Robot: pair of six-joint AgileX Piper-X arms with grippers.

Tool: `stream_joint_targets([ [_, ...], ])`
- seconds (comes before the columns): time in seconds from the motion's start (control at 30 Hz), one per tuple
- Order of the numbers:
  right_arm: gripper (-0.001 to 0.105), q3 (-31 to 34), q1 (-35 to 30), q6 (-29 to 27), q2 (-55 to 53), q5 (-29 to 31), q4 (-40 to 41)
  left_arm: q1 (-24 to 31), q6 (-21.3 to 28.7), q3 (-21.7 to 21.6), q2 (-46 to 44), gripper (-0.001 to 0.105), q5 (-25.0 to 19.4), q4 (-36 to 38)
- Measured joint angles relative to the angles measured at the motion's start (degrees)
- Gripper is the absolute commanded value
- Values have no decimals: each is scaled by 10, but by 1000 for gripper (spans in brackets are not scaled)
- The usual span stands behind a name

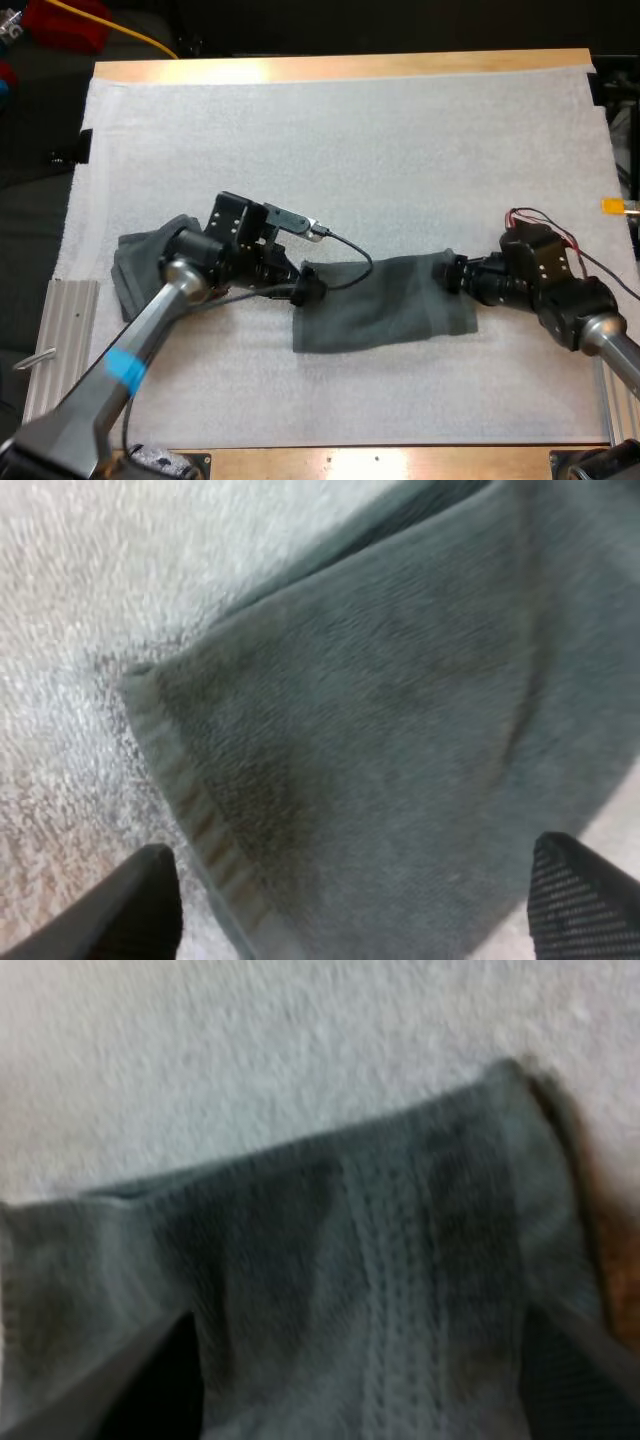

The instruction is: Pick towel from pile, fold and stack

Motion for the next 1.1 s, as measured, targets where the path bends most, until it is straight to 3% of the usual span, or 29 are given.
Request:
stream_joint_targets([
  [0.57,65,0,0,-62,-98,10,127,0,-4,0,-196,70,0,84],
  [0.73,65,0,0,-68,-110,10,149,0,-24,0,-248,70,25,88],
  [1.1,65,0,-9,-86,-110,58,154,0,-41,0,-264,70,65,89],
])
